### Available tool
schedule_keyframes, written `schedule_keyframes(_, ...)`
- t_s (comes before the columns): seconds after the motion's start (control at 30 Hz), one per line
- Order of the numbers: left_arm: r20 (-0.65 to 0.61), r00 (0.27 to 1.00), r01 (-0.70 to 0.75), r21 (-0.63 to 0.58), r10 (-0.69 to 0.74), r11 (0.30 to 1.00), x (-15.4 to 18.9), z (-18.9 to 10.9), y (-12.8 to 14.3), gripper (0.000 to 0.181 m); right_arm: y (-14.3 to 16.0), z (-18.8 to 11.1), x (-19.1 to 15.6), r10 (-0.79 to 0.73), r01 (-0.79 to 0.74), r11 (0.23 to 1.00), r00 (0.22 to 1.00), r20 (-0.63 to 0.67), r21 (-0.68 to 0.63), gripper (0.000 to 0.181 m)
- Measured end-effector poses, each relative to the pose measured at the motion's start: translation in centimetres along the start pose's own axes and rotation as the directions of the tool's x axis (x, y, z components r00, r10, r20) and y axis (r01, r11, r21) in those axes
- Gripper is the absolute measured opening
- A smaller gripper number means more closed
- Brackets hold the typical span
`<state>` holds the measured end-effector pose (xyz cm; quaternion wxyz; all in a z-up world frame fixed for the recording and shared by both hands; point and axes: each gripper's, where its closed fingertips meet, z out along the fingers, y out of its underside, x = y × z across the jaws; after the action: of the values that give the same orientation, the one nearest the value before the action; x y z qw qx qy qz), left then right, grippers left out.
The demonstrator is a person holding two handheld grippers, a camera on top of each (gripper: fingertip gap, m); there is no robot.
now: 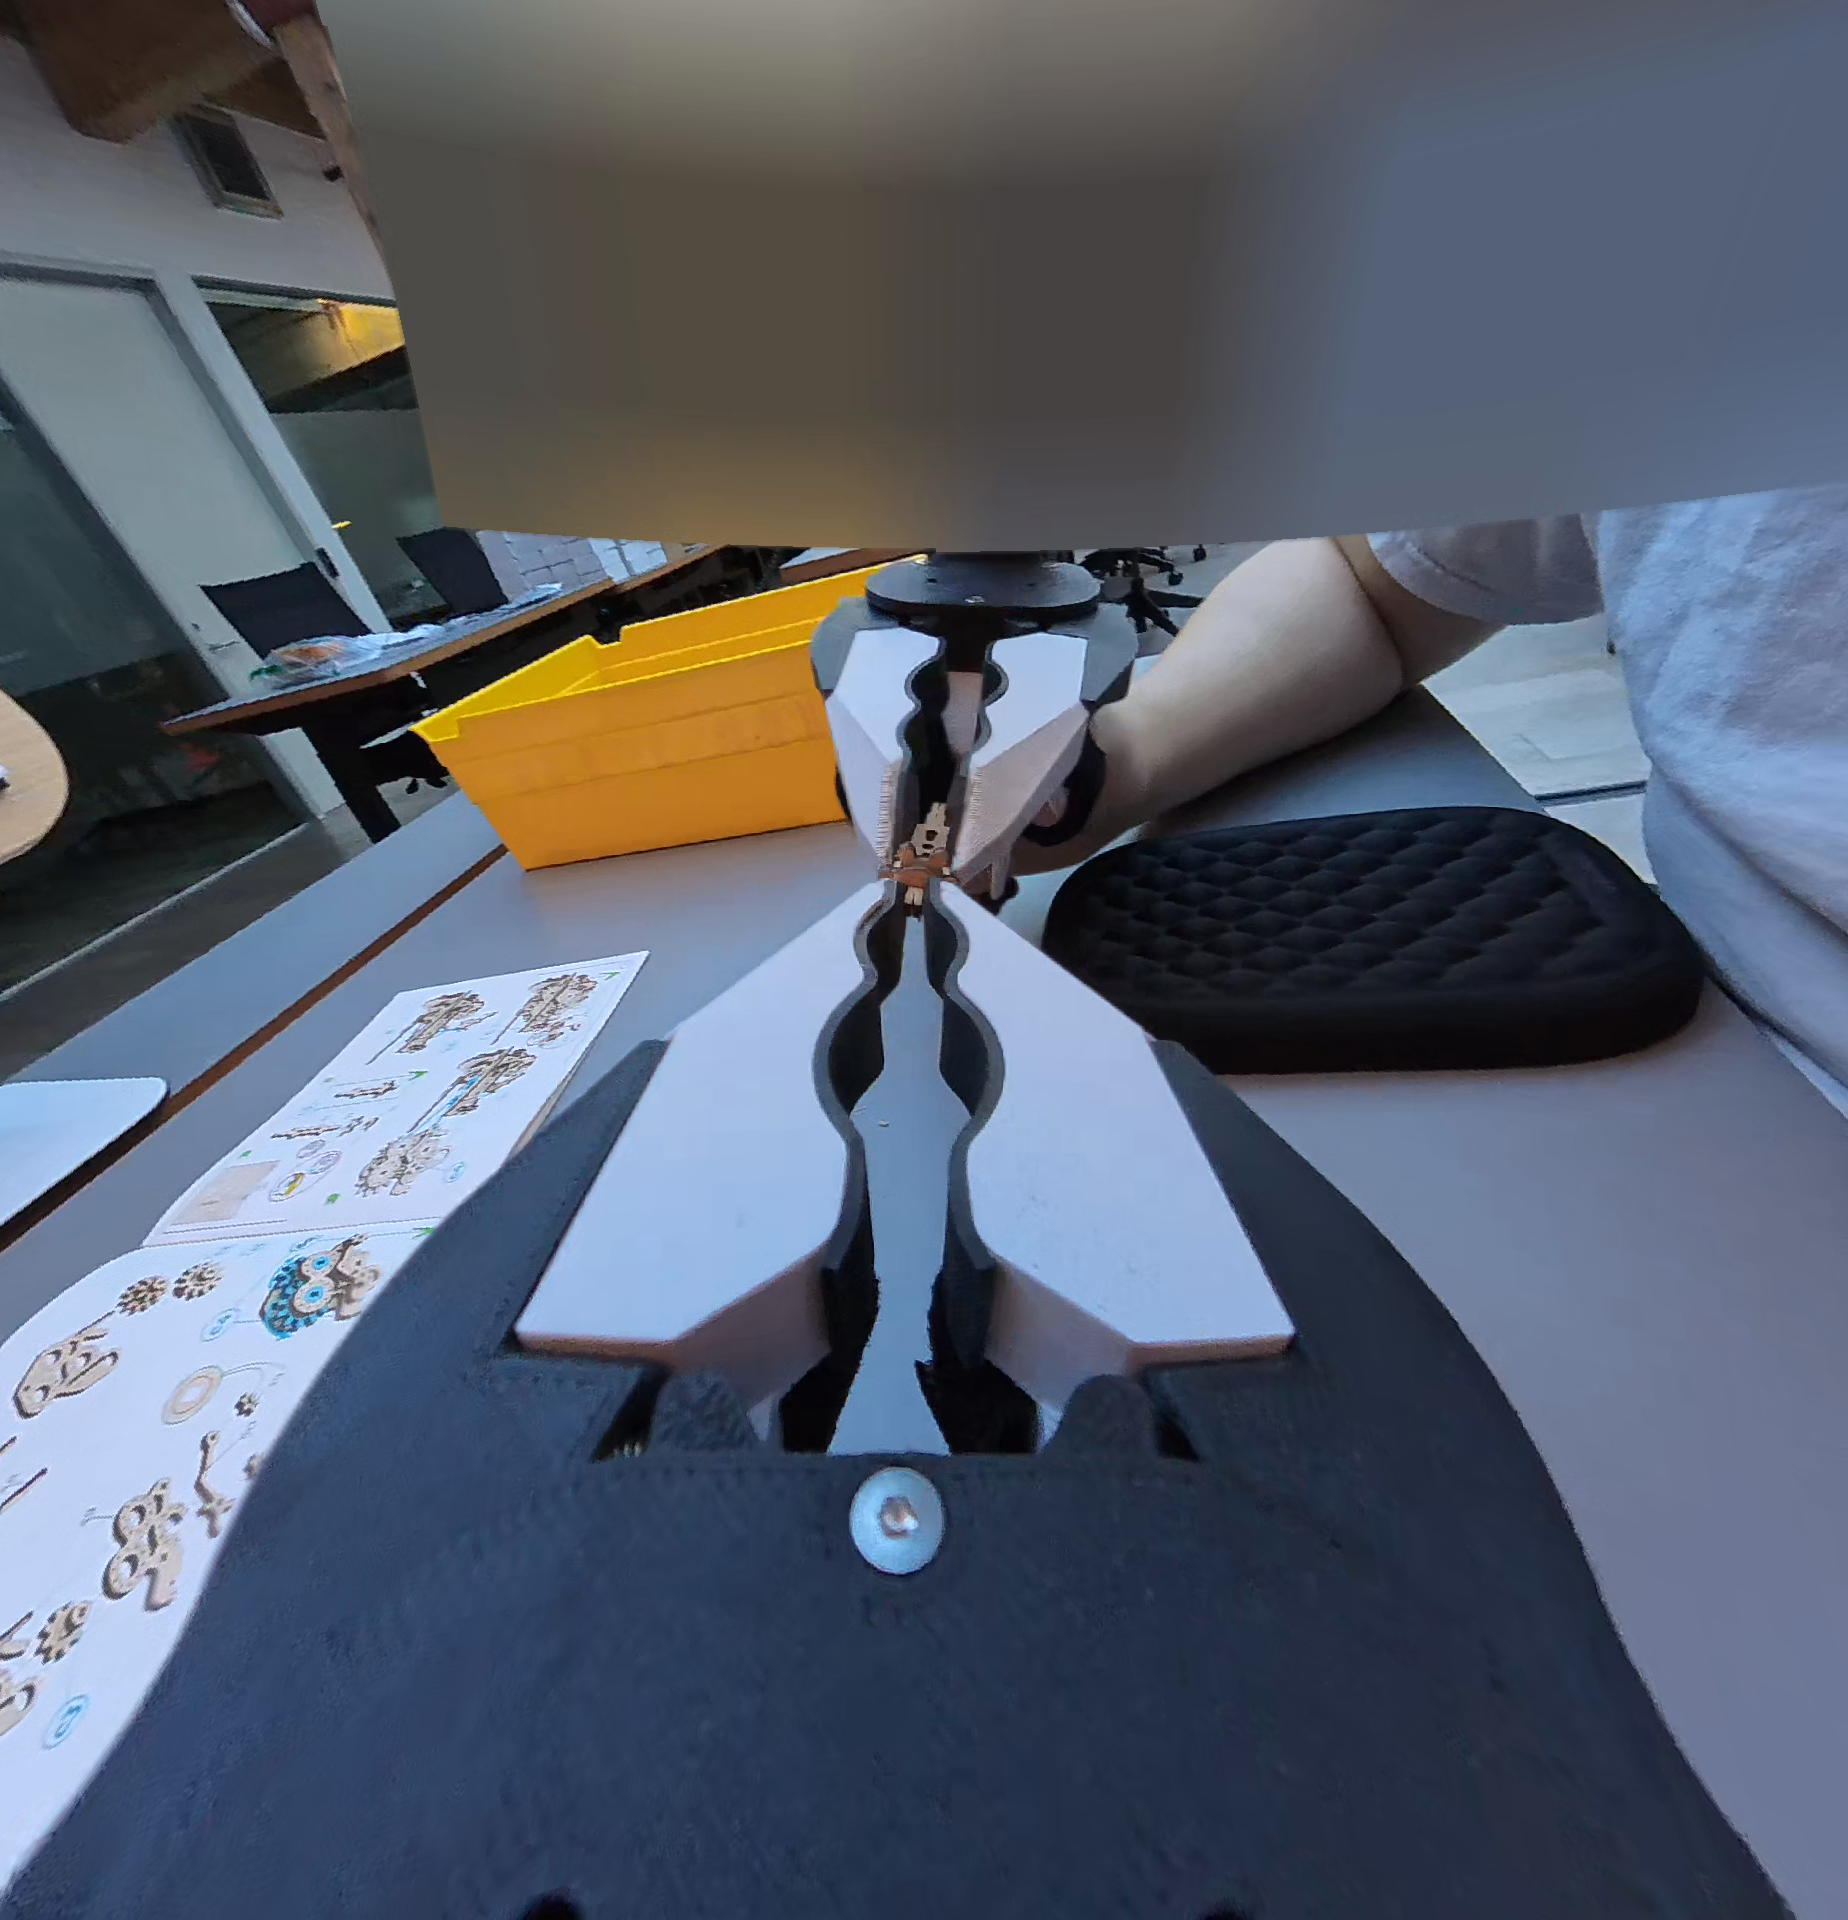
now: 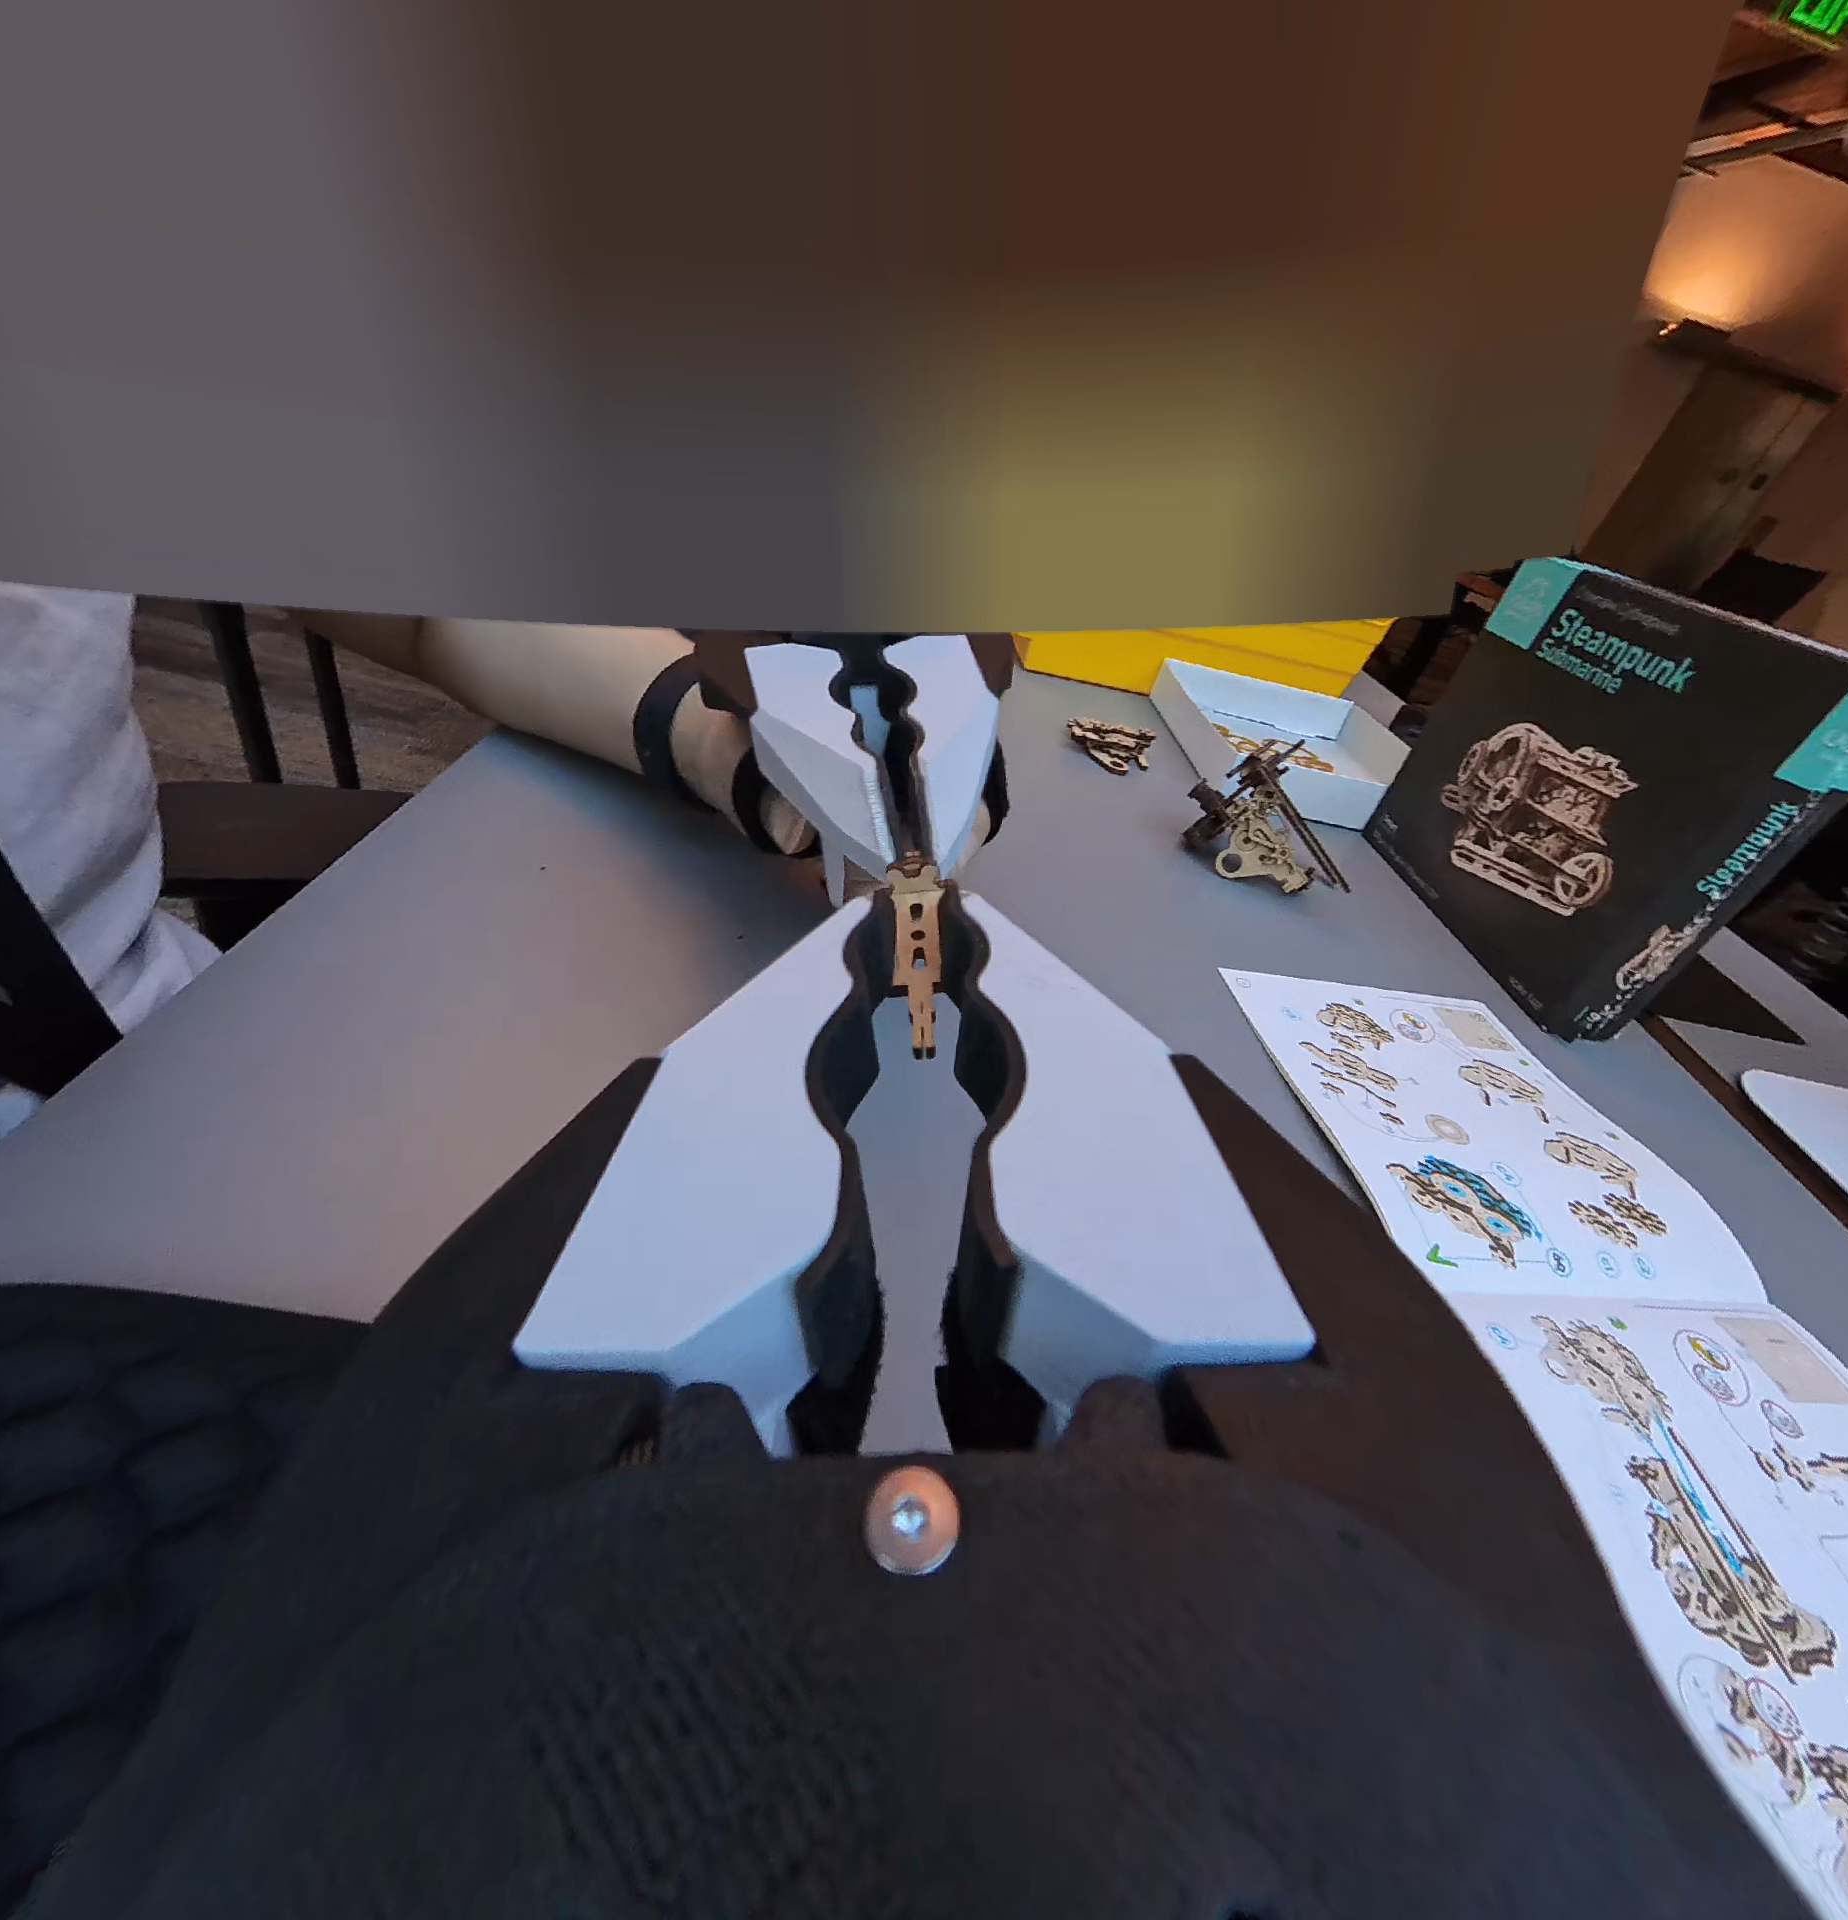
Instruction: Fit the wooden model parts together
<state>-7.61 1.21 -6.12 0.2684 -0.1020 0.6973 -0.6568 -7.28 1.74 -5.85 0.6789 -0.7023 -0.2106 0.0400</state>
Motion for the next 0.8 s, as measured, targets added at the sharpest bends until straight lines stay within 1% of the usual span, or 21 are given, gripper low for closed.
schedule_keyframes(0.07,0.067,0.998,0.007,0.003,-0.007,1.000,-0.8,0.1,0.0,0.001,0.0,0.0,0.7,0.029,-0.028,1.000,0.998,-0.048,0.004,0.006)
schedule_keyframes(0.17,0.113,0.993,0.019,0.010,-0.020,1.000,-1.3,0.1,-0.1,0.001,0.0,0.1,1.0,0.052,-0.051,0.999,0.996,-0.079,0.007,0.006)
schedule_keyframes(0.23,0.084,0.996,0.019,0.017,-0.021,1.000,-1.0,0.1,-0.2,0.001,-0.2,0.1,0.6,0.054,-0.053,0.998,0.998,-0.046,0.018,0.006)
schedule_keyframes(0.4,-0.042,0.999,0.004,0.004,-0.004,1.000,0.6,0.0,-0.2,0.000,-0.2,0.0,-1.0,0.028,-0.029,1.000,0.996,0.088,0.005,0.006)
schedule_keyframes(0.5,-0.092,0.996,-0.005,-0.016,0.004,1.000,1.2,-0.2,0.1,0.000,0.2,0.1,-1.4,0.020,-0.018,1.000,0.993,0.116,-0.014,0.006)
schedule_keyframes(0.8,-0.154,0.988,-0.024,-0.047,0.016,0.999,1.9,-0.4,0.3,0.000,0.3,0.3,-2.2,0.037,-0.034,0.999,0.987,0.158,-0.021,0.006)
